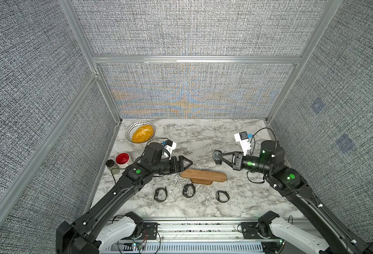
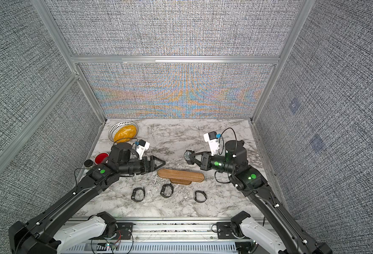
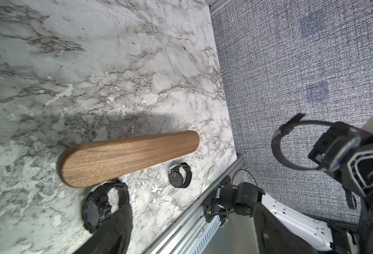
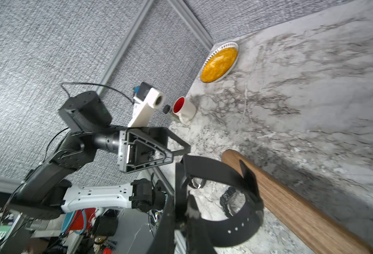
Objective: Place watch on stand
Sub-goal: Pick up the watch at the center of the board.
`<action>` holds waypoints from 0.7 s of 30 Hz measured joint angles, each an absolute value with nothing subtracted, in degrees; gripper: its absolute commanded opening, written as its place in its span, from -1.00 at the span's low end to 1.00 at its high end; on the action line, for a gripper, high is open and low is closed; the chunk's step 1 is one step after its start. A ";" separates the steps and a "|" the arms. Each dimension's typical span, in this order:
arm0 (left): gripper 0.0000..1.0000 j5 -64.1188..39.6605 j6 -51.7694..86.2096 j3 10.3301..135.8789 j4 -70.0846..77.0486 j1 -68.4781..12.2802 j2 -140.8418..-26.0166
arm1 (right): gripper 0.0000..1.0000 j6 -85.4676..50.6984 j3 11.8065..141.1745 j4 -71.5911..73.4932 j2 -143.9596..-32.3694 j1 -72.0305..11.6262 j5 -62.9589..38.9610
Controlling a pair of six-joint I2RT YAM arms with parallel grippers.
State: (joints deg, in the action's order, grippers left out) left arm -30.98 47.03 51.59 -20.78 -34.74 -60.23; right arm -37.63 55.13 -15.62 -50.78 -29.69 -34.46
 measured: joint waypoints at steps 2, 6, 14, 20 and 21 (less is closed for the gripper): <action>0.68 -31.09 48.31 52.12 -19.22 -35.62 -60.84 | -1.00 -37.76 55.13 -14.15 -51.07 -31.33 -35.09; 0.65 -31.46 50.41 52.36 -15.77 -37.01 -61.67 | -1.00 -38.52 55.42 -11.55 -52.10 -34.74 -35.79; 0.56 -32.60 53.34 52.69 -10.83 -39.03 -62.15 | -1.00 -38.50 57.47 -8.58 -54.17 -38.00 -36.23; 0.51 -33.52 54.52 52.56 -8.19 -40.36 -61.25 | -1.00 -38.50 57.54 -7.94 -54.85 -38.96 -36.21; 0.49 -33.69 54.72 52.53 -7.62 -40.47 -61.25 | -1.00 -38.52 57.54 -7.86 -54.96 -39.00 -36.21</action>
